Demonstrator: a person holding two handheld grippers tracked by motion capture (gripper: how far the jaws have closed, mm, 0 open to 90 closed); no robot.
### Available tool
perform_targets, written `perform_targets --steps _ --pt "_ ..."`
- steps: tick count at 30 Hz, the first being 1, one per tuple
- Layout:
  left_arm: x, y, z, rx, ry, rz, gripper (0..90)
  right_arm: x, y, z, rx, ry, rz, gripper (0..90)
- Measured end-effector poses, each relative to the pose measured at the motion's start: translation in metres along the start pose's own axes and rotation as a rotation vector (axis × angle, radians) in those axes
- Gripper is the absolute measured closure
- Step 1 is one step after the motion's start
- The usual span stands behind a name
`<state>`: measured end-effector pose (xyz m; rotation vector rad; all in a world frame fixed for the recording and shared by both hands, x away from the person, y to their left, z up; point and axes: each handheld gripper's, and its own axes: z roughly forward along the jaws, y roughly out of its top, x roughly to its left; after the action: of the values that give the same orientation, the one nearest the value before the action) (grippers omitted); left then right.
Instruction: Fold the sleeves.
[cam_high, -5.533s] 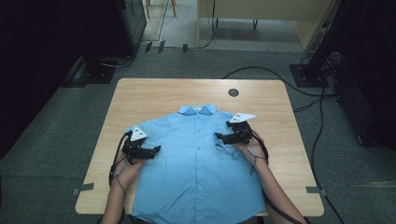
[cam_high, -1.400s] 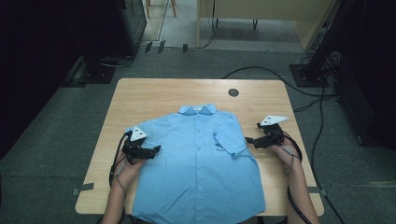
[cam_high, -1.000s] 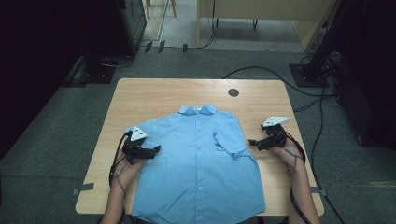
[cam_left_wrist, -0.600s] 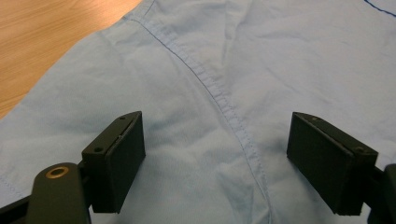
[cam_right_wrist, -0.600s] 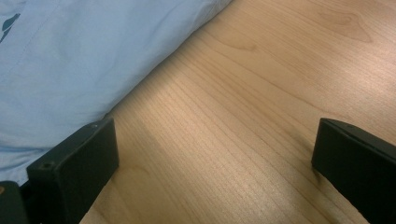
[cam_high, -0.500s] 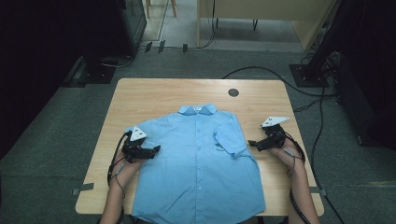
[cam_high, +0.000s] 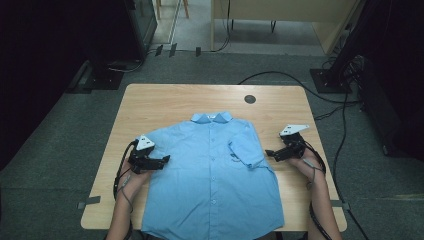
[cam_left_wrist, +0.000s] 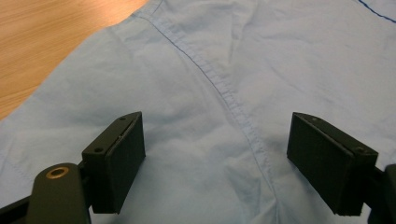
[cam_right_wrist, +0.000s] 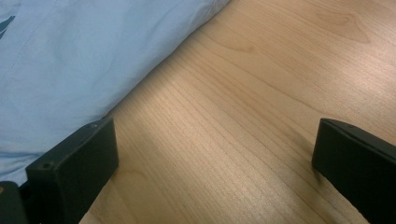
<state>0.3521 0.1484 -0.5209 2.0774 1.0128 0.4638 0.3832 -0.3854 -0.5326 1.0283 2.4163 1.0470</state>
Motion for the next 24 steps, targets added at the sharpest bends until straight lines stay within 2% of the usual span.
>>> perform_targets --steps 2,6,11,14,15,24 --pt "0.003 0.001 -0.004 -0.021 -0.024 -0.006 19.2 0.000 0.000 0.000 0.000 -0.002 0.002 0.0" --pt "0.002 0.002 -0.007 -0.019 -0.018 0.005 19.2 0.000 0.000 0.000 -0.002 -0.003 0.002 0.0" --pt "0.005 0.003 -0.006 -0.007 -0.034 -0.016 19.3 0.000 0.000 0.000 -0.002 -0.003 0.002 0.0" --pt "0.005 0.003 -0.006 -0.007 -0.034 -0.014 19.3 0.000 0.000 0.000 -0.002 -0.003 0.002 0.1" --pt "0.005 0.005 -0.009 -0.011 -0.024 0.008 19.3 0.000 0.000 0.000 -0.002 -0.004 0.003 0.1" --pt "0.012 0.007 -0.014 -0.015 -0.025 0.003 19.3 0.000 0.000 0.000 -0.003 -0.005 0.005 0.4"
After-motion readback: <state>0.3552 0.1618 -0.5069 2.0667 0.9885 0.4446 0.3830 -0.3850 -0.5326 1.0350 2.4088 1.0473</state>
